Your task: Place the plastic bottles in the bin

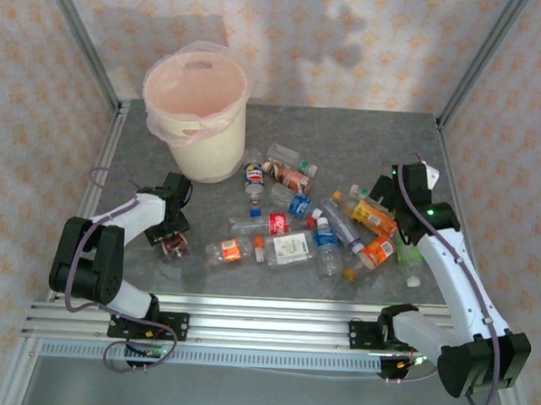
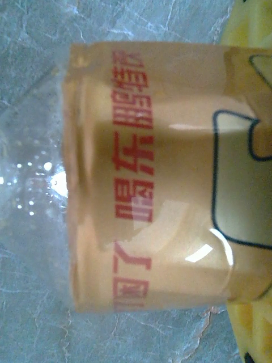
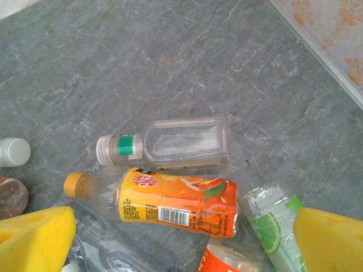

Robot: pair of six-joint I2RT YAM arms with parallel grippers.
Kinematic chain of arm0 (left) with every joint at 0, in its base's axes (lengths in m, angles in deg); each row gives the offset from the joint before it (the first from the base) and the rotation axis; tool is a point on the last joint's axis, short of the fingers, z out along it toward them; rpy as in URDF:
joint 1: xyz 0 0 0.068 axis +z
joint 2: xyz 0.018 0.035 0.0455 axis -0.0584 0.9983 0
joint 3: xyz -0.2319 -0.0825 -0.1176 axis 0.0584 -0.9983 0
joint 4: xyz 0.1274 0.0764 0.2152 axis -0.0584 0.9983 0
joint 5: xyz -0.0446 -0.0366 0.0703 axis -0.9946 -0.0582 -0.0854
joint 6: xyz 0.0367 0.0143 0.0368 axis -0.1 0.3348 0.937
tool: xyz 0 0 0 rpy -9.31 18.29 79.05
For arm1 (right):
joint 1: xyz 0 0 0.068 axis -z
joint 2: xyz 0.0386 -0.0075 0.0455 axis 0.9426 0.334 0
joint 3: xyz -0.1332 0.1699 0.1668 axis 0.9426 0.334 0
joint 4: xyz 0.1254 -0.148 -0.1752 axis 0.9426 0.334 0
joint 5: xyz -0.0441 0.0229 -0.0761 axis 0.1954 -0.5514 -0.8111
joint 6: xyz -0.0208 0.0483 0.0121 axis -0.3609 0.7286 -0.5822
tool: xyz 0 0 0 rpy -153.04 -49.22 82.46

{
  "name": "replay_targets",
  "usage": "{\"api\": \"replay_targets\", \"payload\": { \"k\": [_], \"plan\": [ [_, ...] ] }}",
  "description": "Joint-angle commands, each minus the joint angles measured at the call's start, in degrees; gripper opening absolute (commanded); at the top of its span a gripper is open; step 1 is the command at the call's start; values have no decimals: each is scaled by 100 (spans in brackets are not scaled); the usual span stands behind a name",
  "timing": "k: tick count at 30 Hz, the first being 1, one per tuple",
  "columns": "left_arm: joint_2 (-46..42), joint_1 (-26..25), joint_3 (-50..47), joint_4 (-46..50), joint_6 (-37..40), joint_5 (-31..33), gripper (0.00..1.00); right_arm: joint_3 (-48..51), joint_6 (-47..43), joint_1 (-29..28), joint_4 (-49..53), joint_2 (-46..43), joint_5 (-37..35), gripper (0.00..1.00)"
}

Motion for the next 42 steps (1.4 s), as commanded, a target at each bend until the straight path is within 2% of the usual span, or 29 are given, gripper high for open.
{"api": "replay_targets", "payload": {
  "k": [1,9,20,28,35,42],
  "plan": [
    [-116,69,144,70,-130,343,43,-40,45,-33,-13,41,-42,99],
    [-913,68,424,419,-245,555,33,4,50,-36,-160,-10,73,99],
    [-2028,69,973,1328,-218,989,31,30,49,-41,-177,-194,183,99],
    [-2929,68,2091,1910,0,1358,29,36,60,-36,-163,-388,218,99],
    [-2892,68,3679,1083,466,1019,29,81,87,-38,-246,-486,356,99],
    [-1576,68,5232,-363,915,761,29,127,128,-34,-251,-454,438,99]
  ]
}}
